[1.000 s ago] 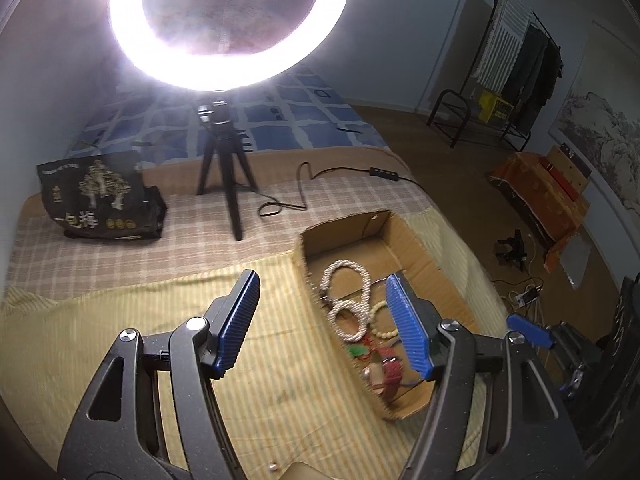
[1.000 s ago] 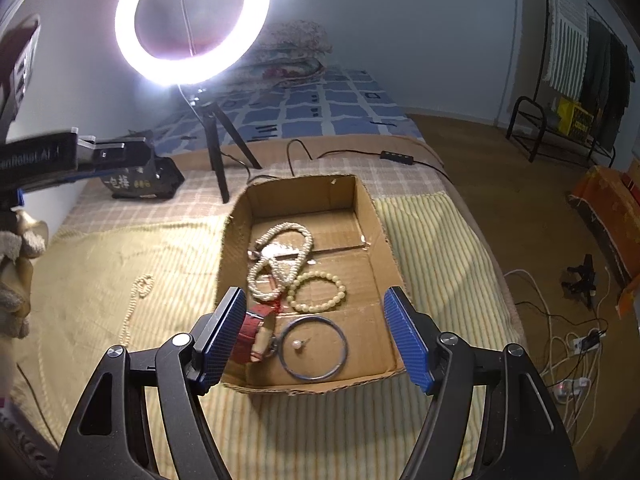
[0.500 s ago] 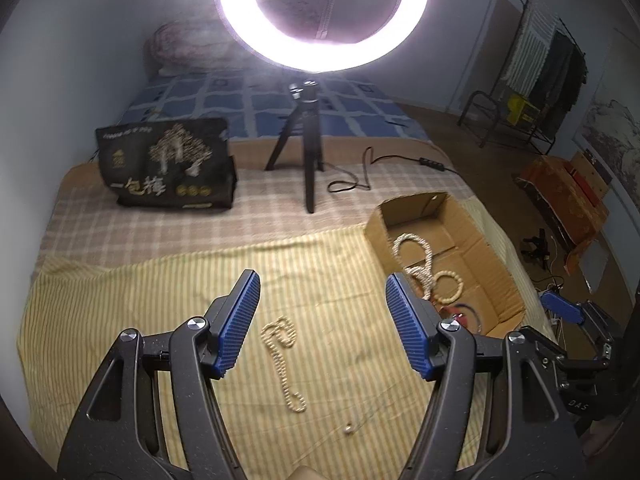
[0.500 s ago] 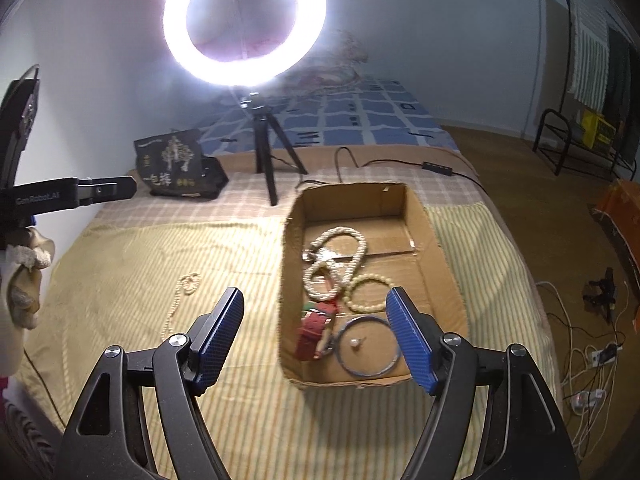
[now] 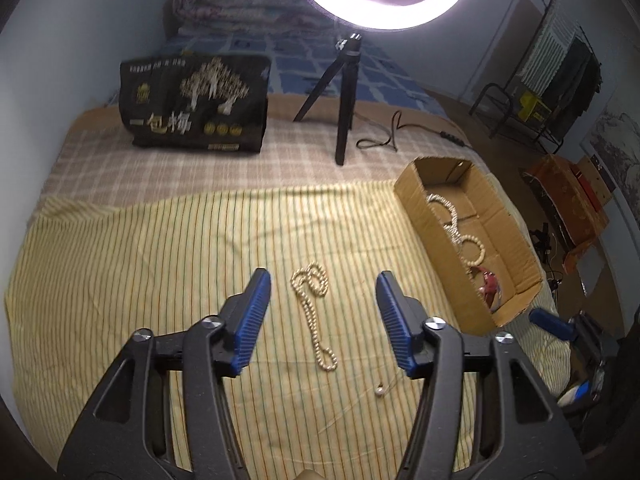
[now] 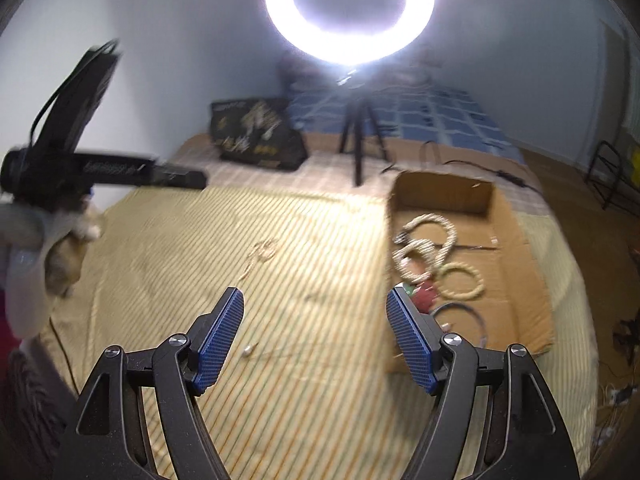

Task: Organize jewelry
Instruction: 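Move the left tool to the thin pearl necklace while the right tool approaches the last pearl earring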

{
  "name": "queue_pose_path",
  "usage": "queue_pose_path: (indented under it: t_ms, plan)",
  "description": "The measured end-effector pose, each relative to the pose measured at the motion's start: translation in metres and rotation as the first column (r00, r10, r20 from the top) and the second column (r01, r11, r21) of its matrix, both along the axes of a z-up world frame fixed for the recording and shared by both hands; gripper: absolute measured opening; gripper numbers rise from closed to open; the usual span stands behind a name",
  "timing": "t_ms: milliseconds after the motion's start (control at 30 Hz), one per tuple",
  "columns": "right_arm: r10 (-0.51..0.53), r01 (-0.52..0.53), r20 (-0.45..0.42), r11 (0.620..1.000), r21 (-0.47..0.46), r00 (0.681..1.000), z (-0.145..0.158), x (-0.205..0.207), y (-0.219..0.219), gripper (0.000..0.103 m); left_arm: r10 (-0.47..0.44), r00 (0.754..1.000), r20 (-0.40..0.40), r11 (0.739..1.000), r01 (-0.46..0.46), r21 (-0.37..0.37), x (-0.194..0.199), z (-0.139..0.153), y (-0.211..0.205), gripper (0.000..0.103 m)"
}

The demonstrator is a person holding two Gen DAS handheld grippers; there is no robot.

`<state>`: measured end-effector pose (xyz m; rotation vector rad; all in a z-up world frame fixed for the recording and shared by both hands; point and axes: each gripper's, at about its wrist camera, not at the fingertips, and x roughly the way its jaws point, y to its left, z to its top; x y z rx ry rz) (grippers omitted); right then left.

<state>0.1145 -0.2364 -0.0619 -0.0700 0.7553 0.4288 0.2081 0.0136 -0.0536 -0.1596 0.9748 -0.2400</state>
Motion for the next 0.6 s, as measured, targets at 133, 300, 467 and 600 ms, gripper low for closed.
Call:
queue_pose_path:
  t_ms: [133,300,467,600]
  plan:
    - [0.044,-0.046,-0.058,0.998,-0.034,0.997,-0.019,-0.005,0.022,0.074,0.007,0.999,-0.040,0.999,-0.008,-0.034,0.007,-0.013,0.006,0.047]
    - [0.089,-0.096,-0.131,0.994,-0.045,0.987,-0.042,-0.007,0.040,0.074,0.012,0.996,-0.084,0.999,-0.015,-0.044,0.015,-0.030,0.008,0.047]
    - [0.123,-0.136,-0.188,0.989,-0.054,0.974,-0.062,-0.005,0.048,0.074,-0.001,0.990,-0.141,0.999,-0.007,-0.051,0.021,-0.053,0.003,0.046]
    - [0.136,-0.150,-0.224,0.988,-0.046,0.965,-0.073,-0.001,0.051,0.073,-0.003,0.982,-0.188,0.998,-0.008,-0.055,0.025,-0.071,-0.001,0.041]
